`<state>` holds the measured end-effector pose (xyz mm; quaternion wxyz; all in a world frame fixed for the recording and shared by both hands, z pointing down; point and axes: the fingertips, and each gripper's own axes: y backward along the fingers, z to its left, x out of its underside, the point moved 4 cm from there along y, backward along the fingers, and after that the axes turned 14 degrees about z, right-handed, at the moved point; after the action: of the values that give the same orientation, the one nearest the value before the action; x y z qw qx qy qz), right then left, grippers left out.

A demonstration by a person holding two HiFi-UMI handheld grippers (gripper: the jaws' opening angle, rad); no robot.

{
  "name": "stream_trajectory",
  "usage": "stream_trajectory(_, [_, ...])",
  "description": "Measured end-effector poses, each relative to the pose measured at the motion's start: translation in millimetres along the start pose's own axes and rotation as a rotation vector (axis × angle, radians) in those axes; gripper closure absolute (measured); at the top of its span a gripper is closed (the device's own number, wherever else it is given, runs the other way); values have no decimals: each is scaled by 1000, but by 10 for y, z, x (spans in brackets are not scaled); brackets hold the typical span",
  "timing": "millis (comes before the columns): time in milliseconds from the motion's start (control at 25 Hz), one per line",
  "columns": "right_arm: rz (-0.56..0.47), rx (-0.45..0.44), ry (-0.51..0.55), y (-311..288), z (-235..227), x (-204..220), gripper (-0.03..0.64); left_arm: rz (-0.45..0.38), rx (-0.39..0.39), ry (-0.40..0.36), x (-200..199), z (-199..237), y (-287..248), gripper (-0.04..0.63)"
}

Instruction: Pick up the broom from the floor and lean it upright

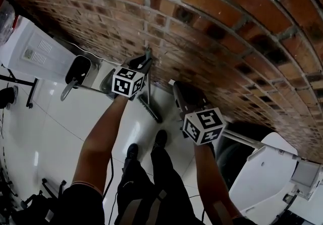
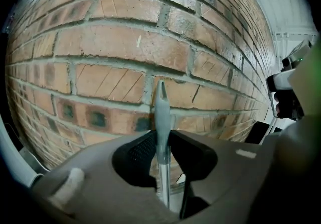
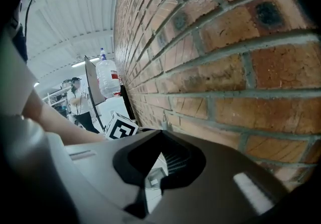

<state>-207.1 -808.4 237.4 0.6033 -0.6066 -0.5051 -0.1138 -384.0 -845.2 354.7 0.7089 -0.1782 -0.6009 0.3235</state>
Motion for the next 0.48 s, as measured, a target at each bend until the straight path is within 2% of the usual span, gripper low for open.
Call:
stream_trajectory(280, [20, -9, -5, -15, -30, 61, 612, 4, -17, -26, -18, -18, -67, 492])
stream_trajectory(480, [27, -16, 0, 6, -38, 72, 612, 17, -25, -34, -41, -14, -56, 430])
